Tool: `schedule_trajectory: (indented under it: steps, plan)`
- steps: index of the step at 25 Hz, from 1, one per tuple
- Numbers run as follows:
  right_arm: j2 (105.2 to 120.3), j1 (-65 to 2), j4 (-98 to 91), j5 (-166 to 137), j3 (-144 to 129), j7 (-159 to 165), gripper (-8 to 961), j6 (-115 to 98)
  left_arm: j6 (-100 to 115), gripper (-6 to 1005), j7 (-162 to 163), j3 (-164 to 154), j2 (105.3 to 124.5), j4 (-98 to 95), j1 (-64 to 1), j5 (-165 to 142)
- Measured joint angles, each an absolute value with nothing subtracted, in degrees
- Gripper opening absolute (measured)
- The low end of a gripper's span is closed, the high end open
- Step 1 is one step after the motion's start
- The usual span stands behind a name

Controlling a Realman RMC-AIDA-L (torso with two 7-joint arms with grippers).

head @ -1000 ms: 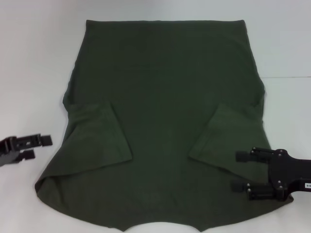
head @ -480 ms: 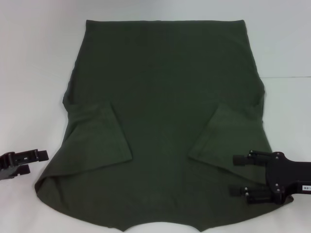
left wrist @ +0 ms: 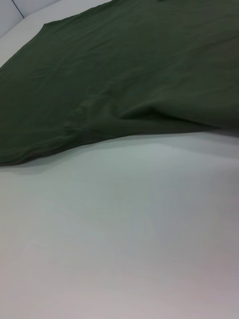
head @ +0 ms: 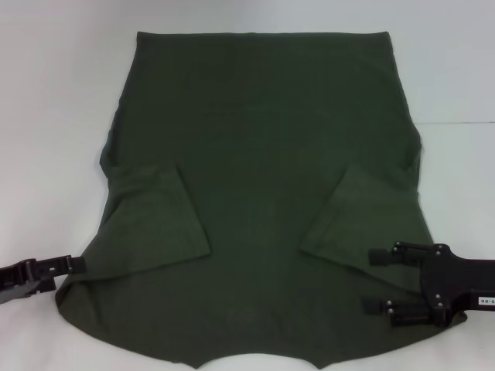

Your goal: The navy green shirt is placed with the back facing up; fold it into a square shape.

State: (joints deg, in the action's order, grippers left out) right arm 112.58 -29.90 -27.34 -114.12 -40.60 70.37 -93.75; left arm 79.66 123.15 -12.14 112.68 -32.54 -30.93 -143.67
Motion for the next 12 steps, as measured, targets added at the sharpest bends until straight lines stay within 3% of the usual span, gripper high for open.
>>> schedule_trajectory:
  steps: [12]
  plan:
    - [112.74,-30.1,-27.3,-114.4,-40.6,70.6,899,-93.8,78.5,919,122.4,-12.3,112.85,-30.9,-31.1,-143.9]
